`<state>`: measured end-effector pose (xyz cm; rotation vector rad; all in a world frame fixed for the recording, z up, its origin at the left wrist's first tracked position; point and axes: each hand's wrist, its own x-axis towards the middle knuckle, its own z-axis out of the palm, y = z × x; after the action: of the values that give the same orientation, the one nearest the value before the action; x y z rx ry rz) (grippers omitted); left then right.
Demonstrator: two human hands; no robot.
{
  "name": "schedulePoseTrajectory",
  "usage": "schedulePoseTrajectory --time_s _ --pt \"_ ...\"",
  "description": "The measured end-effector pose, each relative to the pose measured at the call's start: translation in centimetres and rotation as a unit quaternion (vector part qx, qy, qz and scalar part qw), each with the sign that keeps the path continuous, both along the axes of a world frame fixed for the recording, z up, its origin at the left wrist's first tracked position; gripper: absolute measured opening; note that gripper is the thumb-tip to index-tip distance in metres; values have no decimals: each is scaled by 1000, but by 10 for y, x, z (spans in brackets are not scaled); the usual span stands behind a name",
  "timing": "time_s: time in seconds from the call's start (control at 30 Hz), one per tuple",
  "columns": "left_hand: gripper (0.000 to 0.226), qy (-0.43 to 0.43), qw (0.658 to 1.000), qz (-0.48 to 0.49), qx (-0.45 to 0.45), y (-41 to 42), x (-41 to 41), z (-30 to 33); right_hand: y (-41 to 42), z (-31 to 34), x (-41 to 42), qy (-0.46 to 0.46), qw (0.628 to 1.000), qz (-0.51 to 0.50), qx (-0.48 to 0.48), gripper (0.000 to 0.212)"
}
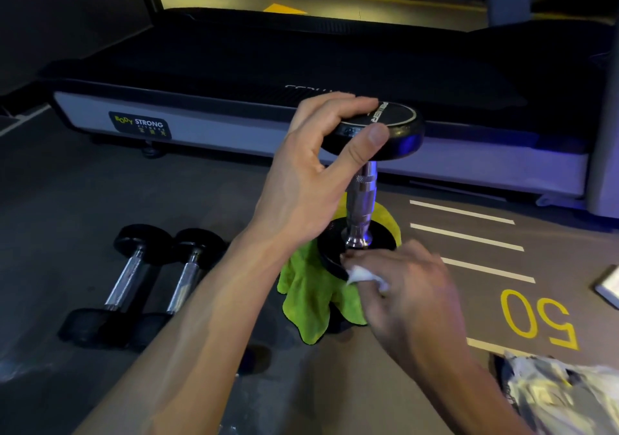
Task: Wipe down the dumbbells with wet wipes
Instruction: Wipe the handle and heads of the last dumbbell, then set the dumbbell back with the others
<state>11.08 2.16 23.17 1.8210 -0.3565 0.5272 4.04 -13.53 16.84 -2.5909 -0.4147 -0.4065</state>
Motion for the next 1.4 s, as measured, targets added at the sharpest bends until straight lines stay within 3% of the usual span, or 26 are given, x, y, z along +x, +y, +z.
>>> schedulePoseTrajectory --time_s 0.07,0.17,0.27,0.37,0.43,0.53,0.57,0.63,0.67,0.83,0.97,1.07,1.2,1.33,1.4 --pt "24 3 1000 -2 -4 1 -2 -2 -11 4 -2 68 985 -25 154 28" --pt "32 -3 1000 -4 2 2 -7 -4 -22 3 6 143 917 -70 365 32" --pt "62 -4 998 -14 55 5 -19 -11 -21 -2 13 180 873 -82 446 25" --pt "68 -33 994 8 103 4 -26 -18 -15 -8 13 212 833 -80 505 22" --pt "73 -42 996 22 70 0 -26 -25 -14 -11 13 221 818 -76 526 22" --pt "89 49 996 -14 -72 -9 -23 -43 -13 -17 15 218 803 -85 548 9" --pt "81 97 988 -27 -121 -13 -23 -49 -13 -19 15 215 802 -87 550 6" --pt "53 172 975 -47 -135 -22 -21 -59 -13 -23 15 209 803 -92 551 6" --pt "55 196 971 -50 -128 -27 -21 -63 -12 -24 13 211 801 -93 553 8" --pt "41 204 967 -28 -150 -29 -26 -59 -5 -17 -8 278 780 -56 558 25" --pt "47 220 961 -15 -165 3 -40 -44 1 -10 -28 376 693 6 616 28" --pt "58 262 957 -6 -122 57 -68 -42 11 -19 -38 439 635 3 635 37" --pt "47 320 946 58 -8 143 -141 -78 47 -47 -58 533 594 -5 603 60" --pt "56 382 901 180 96 227 -221 -138 88 -73 -85 601 614 77 506 57" --pt "58 402 874 233 140 264 -256 -168 107 -82 -95 629 619 107 458 68"
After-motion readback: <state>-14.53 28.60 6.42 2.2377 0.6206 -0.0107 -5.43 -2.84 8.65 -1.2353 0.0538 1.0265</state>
